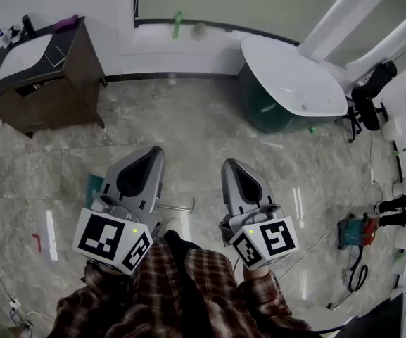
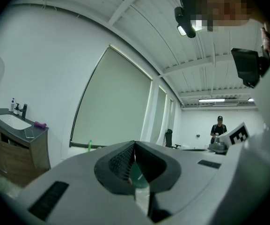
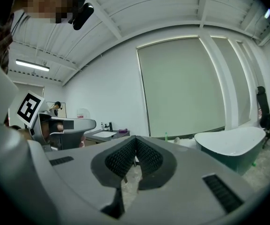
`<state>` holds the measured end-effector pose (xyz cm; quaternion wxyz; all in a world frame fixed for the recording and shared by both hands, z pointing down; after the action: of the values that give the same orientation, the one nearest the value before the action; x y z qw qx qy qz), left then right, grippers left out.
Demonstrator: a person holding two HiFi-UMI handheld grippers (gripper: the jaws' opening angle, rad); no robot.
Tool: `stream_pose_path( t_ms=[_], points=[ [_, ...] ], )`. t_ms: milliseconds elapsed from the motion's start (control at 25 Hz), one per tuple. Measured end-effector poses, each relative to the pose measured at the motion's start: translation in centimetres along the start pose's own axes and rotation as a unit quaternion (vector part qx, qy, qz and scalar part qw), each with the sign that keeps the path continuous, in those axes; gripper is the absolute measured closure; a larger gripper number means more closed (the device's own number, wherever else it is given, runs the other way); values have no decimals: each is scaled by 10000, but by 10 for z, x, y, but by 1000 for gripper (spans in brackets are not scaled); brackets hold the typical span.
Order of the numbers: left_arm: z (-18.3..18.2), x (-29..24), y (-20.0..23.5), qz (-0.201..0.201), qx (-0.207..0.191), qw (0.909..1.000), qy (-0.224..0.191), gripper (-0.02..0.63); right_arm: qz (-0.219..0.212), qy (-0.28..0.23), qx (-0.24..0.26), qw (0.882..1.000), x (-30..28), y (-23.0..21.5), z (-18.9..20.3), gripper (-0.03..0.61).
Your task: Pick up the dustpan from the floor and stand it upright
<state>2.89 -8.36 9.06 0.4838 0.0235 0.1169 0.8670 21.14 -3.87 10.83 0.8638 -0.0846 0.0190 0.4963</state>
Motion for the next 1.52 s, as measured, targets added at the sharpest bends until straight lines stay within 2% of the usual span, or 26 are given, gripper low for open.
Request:
stream_pose_path(
  t_ms=[320,640,840,1040,1200,1360,1520],
  points=[
    [4,-7,-1,-249,-43,9996,125,603,-169,-20,29,9999,-9,-19,-2,568],
    [16,-17,-2,-34,-116,9991,408,603,41,123,-131,9998,-14,-27,9,566],
    [40,-34,1,117,-6,9974,714,603,319,418,-393,9978,-17,-44,40,566],
    [70,-56,9,306,154,9953,907,603,720,829,-889,9900,-22,-75,97,560],
    [104,-73,11,460,274,9930,1050,603,1106,1264,-1354,9764,-20,-104,164,472],
    [151,-90,16,569,399,9909,1151,603,1500,1654,-1977,9545,-23,-134,249,408],
    [198,-107,25,612,499,9889,1262,603,1838,2091,-2489,9277,-28,-158,338,389]
  ],
)
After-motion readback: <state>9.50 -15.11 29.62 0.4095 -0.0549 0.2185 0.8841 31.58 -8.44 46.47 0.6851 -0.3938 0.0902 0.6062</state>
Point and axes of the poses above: the fingertips, and each gripper's own axes: x backward along the fingers, y to its left, z out of its underside, the point moved 6 cm from there along x, backward along the fingers, and after that the axes turned 12 degrees about -z, right-handed, at the moved point
